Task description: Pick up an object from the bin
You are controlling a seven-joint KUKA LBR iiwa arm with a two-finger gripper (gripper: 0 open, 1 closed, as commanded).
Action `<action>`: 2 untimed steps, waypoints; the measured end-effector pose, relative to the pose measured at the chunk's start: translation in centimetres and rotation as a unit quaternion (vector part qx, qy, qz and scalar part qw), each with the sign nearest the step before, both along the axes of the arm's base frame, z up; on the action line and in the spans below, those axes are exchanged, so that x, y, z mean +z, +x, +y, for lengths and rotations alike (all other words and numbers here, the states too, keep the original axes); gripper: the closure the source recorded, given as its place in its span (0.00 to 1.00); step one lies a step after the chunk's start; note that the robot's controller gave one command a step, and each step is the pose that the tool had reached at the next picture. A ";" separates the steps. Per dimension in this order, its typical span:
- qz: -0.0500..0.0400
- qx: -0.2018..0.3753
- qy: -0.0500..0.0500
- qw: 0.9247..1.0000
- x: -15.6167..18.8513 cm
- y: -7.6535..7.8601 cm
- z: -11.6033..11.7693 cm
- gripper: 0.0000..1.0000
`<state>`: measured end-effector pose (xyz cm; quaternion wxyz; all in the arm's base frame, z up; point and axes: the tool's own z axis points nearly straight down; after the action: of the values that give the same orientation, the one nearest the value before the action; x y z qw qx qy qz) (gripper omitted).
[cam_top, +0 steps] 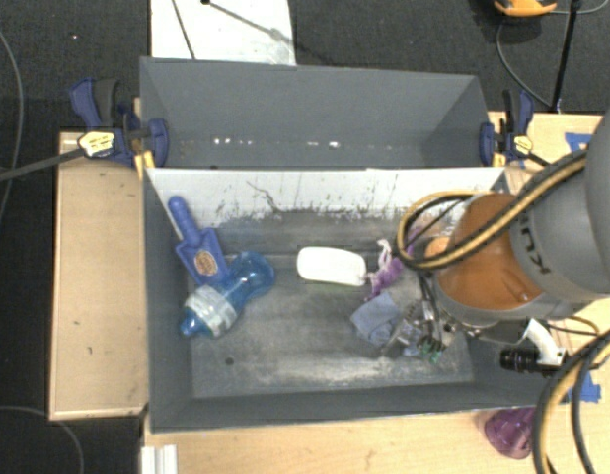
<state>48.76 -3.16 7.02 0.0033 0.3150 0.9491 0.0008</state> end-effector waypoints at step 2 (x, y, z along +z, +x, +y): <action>0.000 0.001 0.000 1.000 0.1 0.0 0.0 1.00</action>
Offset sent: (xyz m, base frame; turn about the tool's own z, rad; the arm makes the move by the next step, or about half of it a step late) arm -0.0001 -0.0002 0.0112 0.0000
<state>48.74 -3.16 7.15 0.0036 0.3144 0.9493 0.0008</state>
